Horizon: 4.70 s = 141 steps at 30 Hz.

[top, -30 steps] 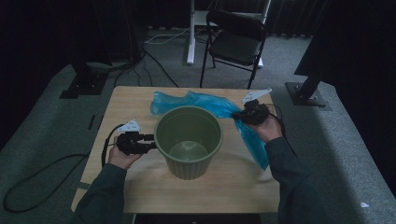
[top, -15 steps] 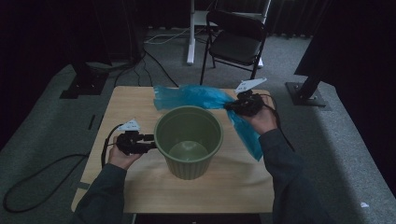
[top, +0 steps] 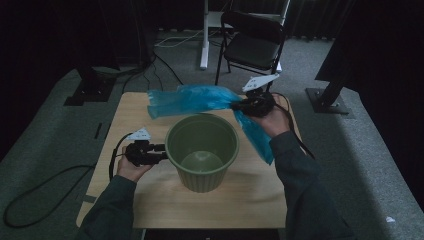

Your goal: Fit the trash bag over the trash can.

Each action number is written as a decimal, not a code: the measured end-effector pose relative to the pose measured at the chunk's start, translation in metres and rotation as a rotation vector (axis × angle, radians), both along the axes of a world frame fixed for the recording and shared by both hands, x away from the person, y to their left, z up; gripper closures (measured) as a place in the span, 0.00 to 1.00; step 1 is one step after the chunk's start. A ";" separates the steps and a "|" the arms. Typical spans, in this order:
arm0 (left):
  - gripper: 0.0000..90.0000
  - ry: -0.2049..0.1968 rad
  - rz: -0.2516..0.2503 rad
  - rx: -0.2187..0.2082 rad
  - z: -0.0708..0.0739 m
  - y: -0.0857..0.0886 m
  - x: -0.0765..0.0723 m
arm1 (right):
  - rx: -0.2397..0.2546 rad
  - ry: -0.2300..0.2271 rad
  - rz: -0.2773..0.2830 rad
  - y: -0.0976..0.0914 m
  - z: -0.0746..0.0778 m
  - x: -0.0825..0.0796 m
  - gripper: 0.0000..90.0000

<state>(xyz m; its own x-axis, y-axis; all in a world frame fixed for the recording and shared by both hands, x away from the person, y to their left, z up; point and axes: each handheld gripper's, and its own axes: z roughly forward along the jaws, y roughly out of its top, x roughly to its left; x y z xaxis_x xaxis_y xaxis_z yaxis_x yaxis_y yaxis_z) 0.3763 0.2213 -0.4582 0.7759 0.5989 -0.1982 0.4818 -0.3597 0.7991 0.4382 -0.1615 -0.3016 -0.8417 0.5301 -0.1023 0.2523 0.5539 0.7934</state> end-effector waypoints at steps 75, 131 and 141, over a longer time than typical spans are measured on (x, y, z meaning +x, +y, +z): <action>0.55 -0.118 0.029 -0.032 0.010 -0.015 -0.008 | 0.146 -0.003 0.194 0.134 0.026 -0.024 0.99; 0.50 -0.277 0.252 -0.005 0.042 -0.008 0.012 | 0.086 0.062 0.123 0.050 -0.004 -0.013 0.99; 0.97 -0.254 0.220 -0.051 0.061 -0.012 0.017 | 0.056 0.060 0.151 0.049 -0.008 -0.020 0.99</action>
<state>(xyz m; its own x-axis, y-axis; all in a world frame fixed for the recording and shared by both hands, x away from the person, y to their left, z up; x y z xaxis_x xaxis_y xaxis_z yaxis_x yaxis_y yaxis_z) 0.3935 0.2090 -0.3970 0.6575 0.7519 -0.0488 0.3263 -0.2258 0.9179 0.4181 -0.1124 -0.3093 -0.9161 0.4002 -0.0230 0.2175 0.5447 0.8099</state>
